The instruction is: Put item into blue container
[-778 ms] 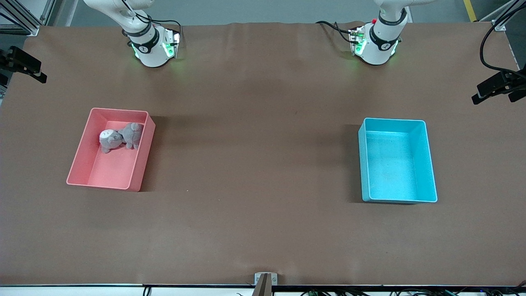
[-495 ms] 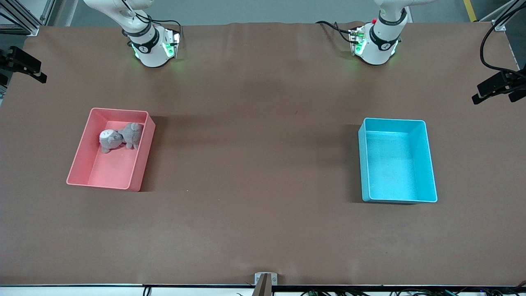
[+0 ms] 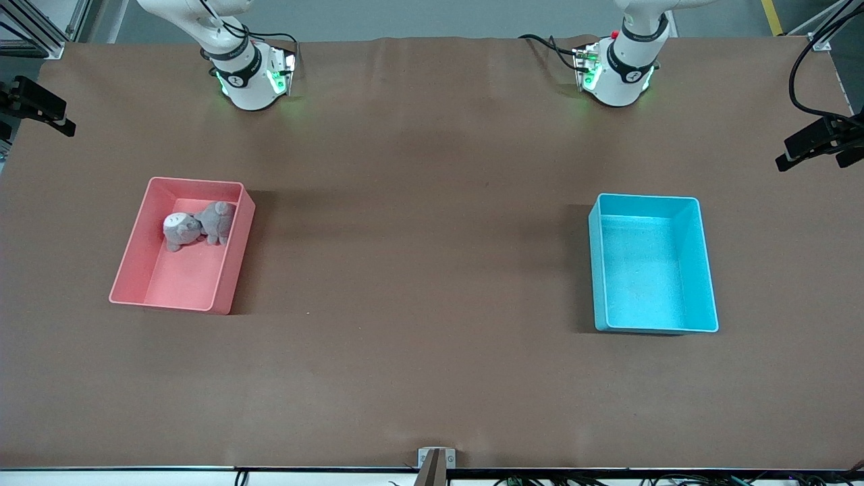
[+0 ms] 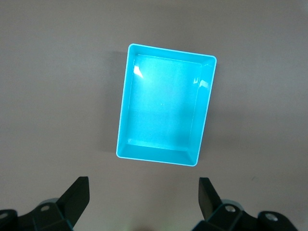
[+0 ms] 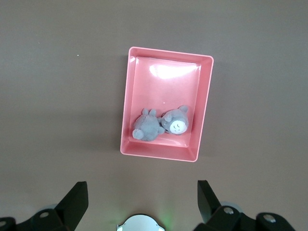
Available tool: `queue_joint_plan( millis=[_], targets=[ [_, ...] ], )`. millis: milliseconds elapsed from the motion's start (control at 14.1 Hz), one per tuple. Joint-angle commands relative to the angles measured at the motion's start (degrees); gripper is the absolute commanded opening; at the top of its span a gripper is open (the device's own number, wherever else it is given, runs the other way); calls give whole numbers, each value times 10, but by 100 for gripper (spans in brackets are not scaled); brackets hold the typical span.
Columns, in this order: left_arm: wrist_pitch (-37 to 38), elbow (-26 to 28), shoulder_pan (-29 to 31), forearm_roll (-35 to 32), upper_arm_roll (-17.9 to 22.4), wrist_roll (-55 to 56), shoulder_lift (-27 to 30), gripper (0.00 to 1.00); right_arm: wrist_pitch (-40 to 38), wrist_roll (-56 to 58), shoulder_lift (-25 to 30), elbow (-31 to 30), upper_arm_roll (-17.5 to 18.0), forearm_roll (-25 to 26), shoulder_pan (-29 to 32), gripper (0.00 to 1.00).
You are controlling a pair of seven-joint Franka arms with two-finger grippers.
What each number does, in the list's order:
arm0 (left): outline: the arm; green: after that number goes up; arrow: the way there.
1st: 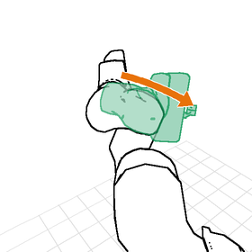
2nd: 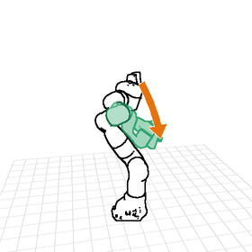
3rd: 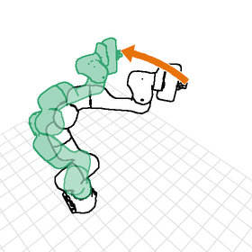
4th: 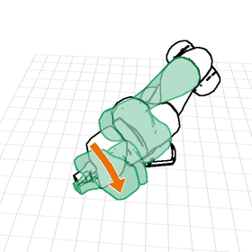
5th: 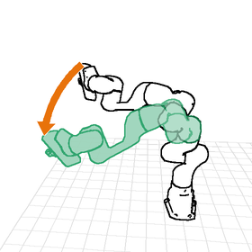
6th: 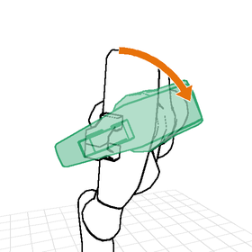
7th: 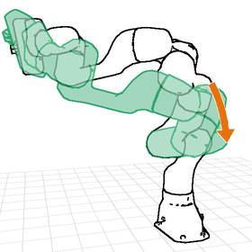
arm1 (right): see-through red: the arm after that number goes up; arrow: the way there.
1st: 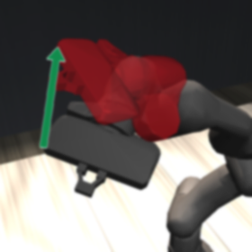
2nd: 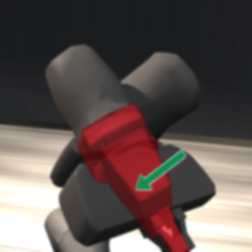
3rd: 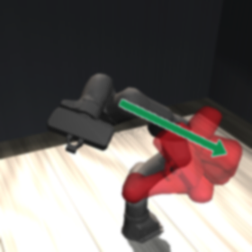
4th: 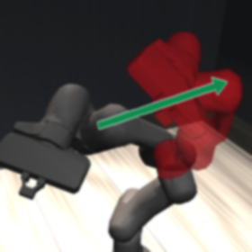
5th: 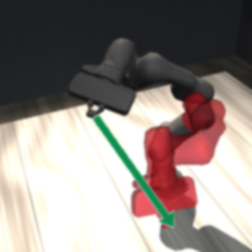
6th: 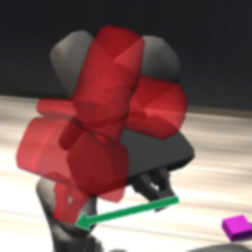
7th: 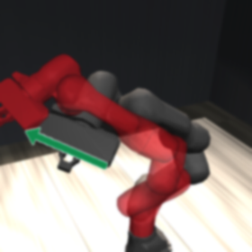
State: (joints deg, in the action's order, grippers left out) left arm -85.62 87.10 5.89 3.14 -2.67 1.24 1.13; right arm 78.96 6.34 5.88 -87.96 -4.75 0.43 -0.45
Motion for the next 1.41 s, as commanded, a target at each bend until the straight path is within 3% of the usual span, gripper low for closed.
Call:
queue_joint_plan(
  millis=[0,212,778,990,1132,1344],
  targets=[
    [1,-11,4,6,-1,2,-3,100,-2,4,-6,-2,4,6,11,100],
    [2,-7,4,3,0,3,-8,100,0,3,-47,1,3,5,13,100],
    [1,-7,21,3,0,3,-18,100,40,9,-56,-2,0,6,26,100],
    [1,-8,18,-1,-3,3,-18,100,45,10,-120,1,0,8,38,100],
    [2,-8,12,-9,-10,3,-16,100,46,8,-134,0,-1,26,41,100],
    [2,-9,13,-9,-23,3,-15,100,100,-6,-126,-79,-1,59,40,100]
  ],
)
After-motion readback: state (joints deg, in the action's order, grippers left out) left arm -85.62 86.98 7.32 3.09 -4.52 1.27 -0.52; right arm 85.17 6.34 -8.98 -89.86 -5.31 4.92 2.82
